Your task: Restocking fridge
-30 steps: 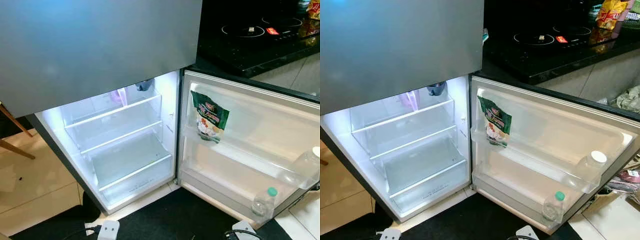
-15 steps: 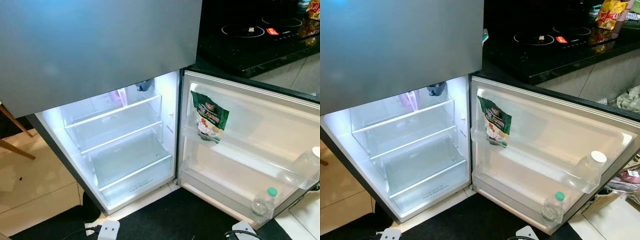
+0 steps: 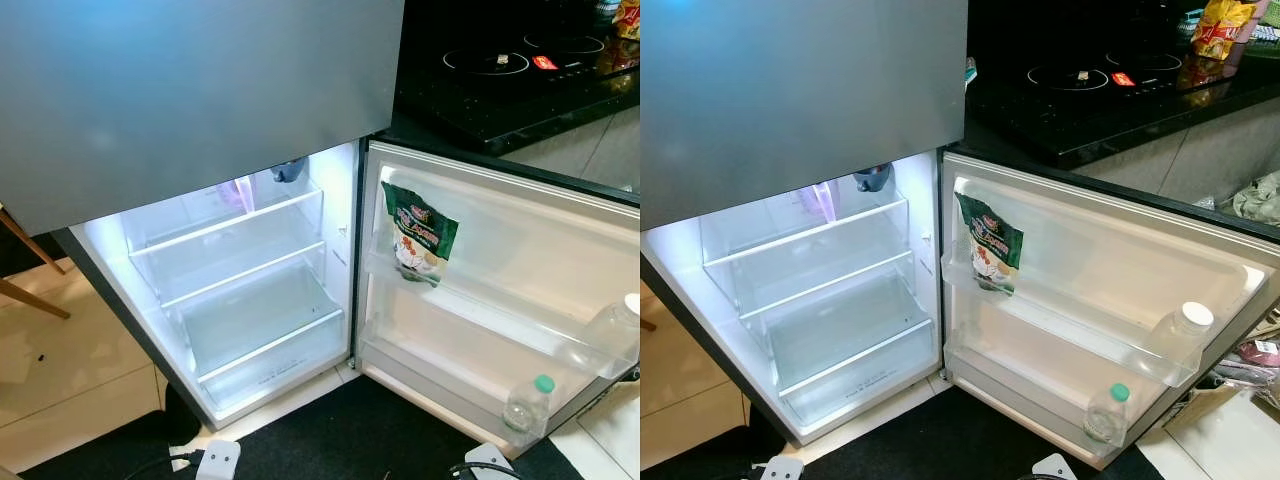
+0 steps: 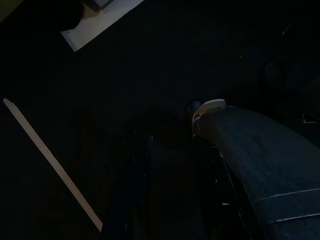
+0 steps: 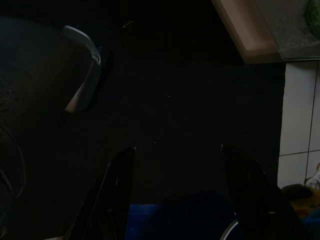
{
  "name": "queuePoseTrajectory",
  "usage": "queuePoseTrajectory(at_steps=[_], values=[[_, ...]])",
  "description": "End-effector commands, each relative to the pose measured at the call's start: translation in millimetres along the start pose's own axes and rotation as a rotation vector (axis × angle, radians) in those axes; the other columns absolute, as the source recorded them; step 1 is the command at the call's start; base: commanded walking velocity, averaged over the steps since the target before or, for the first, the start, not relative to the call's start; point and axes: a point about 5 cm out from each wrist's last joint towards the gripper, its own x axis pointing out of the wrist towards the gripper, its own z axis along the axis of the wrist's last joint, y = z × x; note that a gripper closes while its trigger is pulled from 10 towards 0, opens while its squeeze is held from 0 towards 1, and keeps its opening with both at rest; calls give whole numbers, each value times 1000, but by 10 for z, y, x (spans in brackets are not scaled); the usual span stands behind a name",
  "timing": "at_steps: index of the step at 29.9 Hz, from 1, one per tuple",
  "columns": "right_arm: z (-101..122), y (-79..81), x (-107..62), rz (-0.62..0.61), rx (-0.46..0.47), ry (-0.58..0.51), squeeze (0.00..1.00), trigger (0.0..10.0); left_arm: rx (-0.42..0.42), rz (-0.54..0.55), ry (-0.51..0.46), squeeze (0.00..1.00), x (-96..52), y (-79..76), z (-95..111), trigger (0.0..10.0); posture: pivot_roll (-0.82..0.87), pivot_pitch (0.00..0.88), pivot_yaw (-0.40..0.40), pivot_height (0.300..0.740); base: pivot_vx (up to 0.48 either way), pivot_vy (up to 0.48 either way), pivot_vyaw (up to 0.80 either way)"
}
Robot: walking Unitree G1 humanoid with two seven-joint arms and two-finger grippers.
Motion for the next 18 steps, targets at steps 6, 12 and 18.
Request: queuePoseTrajectory(at_steps=[6,12,18], values=[[16,15,2,14,7,-5,0,10000,24,-23,60,0,-16,-40,-128,10000,-33,0,8,740,0,0,0],[20,34,4,17,9,-5,0,10000,28,-25,61,0,-14,-38,-123,10000,-32,0,11,740,0,0,0],[23,36,4,16,11,-5,0,10000,26,-24,62,0,-14,-34,-121,10000,-31,0,11,740,0,0,0]])
